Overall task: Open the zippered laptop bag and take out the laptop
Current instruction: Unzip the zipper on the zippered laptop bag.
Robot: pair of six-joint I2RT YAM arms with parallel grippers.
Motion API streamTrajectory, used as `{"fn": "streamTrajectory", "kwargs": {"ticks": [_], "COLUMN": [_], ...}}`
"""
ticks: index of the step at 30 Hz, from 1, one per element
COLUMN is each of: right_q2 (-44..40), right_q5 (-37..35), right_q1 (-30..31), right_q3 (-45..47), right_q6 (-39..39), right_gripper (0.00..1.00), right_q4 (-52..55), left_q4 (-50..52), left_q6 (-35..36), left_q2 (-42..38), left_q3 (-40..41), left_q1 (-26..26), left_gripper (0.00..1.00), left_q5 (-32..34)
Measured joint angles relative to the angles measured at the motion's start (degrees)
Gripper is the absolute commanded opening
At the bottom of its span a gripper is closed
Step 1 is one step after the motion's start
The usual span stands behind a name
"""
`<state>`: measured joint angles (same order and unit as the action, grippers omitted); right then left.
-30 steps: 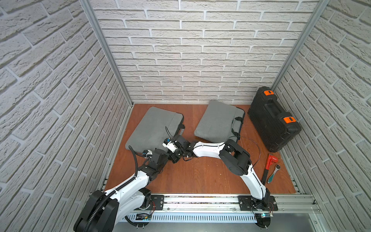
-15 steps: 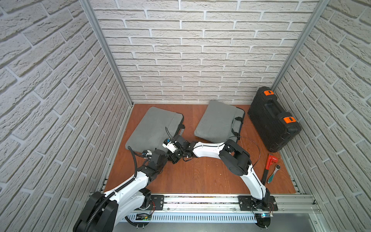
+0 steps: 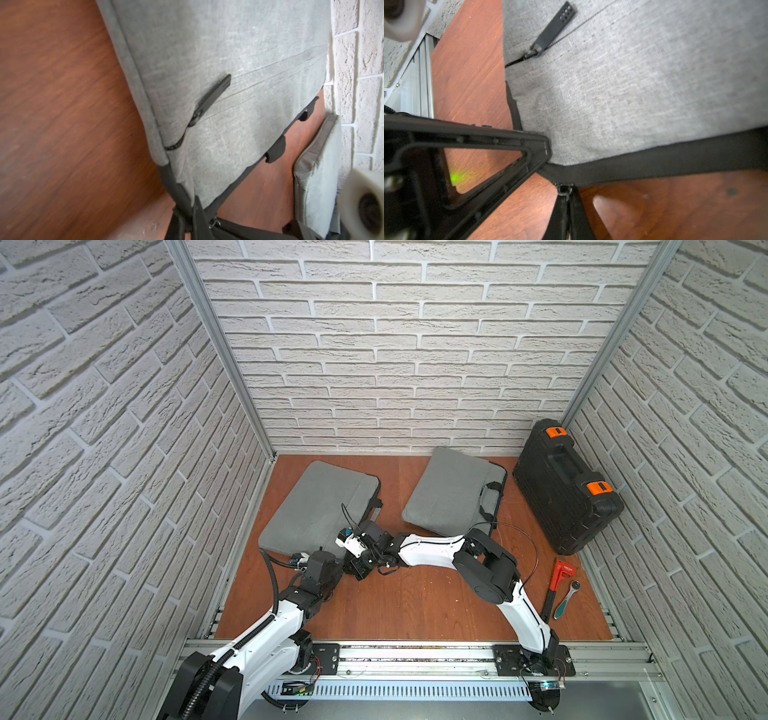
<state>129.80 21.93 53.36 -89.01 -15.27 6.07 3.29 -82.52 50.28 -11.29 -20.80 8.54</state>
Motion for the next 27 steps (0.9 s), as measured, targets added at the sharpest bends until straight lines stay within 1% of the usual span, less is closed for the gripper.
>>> {"fn": "streamTrajectory", "kwargs": {"ticks": [5,9,14,27], "right_q2": [-0.04,-0.07,-0.04,-0.07], "right_q5": [0.26,0.24,-0.52,-2.73], "right_q1": [0.35,0.57,0.85,0.66], "right_q3": [0.00,-0.04,-1.27,-2.67], "right_q6": [-0.42,-0.50,-0.59,-0.90], "right_gripper": [0.06,0.06,0.06,0.06], "right_q4": [-0.50,-0.09,2.86,5.97], "left_q4": [2.51,4.00,4.94,5.92], "left_q6": [1.01,1.49,1.46,1.42], "left_q2": [-4.09,-7.02,-9.70,-10.60], "left_q3": [0.52,1.42,2.69,2.75], "left_q1": [2.08,2.60,2.82,2.89], "left_gripper": [0.00,0.00,0.00,0.00], "left_q5": [-1.95,-2.49,-3.26,-3.74]}}
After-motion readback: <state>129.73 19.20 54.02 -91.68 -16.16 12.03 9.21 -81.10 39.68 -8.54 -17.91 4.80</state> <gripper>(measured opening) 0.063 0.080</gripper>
